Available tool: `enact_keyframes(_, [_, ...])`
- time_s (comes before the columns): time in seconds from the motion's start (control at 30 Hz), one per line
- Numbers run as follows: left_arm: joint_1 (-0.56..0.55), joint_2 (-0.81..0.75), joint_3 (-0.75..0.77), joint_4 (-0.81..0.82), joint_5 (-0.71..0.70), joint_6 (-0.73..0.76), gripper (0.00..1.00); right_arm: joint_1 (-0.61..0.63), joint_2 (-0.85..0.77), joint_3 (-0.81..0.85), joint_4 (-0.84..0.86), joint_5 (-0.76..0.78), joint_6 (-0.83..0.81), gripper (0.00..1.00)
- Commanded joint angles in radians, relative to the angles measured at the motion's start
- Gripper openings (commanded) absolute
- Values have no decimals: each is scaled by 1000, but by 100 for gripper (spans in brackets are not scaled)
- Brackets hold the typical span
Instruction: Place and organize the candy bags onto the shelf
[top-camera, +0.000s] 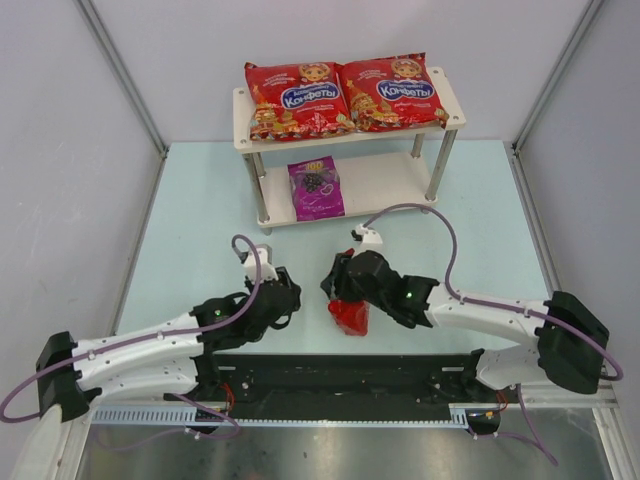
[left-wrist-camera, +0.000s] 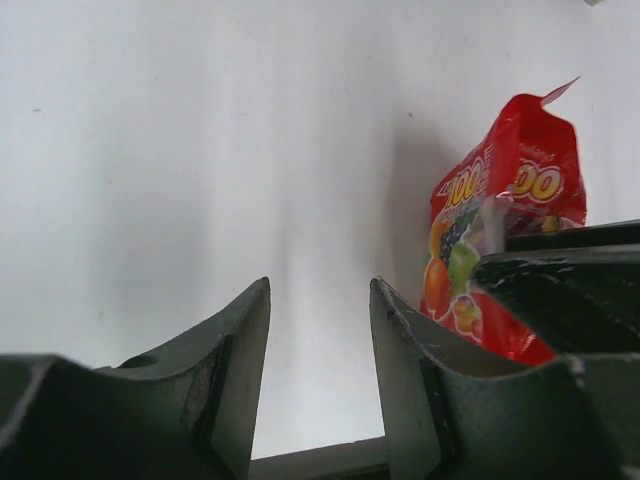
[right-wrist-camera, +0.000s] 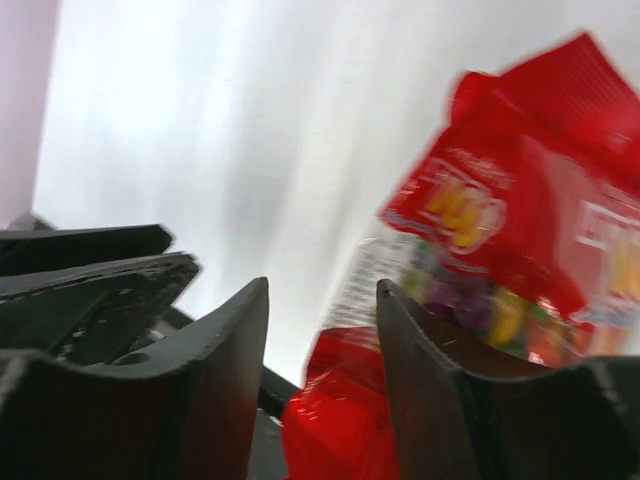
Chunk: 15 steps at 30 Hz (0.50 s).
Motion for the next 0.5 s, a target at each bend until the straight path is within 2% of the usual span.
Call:
enact_keyframes(0.0, [-5,-37,-17,-121,-66,-65,50,33,63,89,160,-101,-86,56])
enact_keyframes(0.13, [-5,-32,-15,-126,-63,-74,50,24,58,90,284,-206,-102,59])
enact_keyframes(0.2, [-5,-26,-15,-124,-66,-75,50,22,26,90,279,-200,-134,60])
enact_keyframes(0.3, [-3,-31,-14,-127,-69,-74,50,22,-43,89,195,-119,-146,61])
enact_keyframes(0.47, [-5,-58,-2,-158,-95,-69,50,7,-167,23,30,124,-111,63])
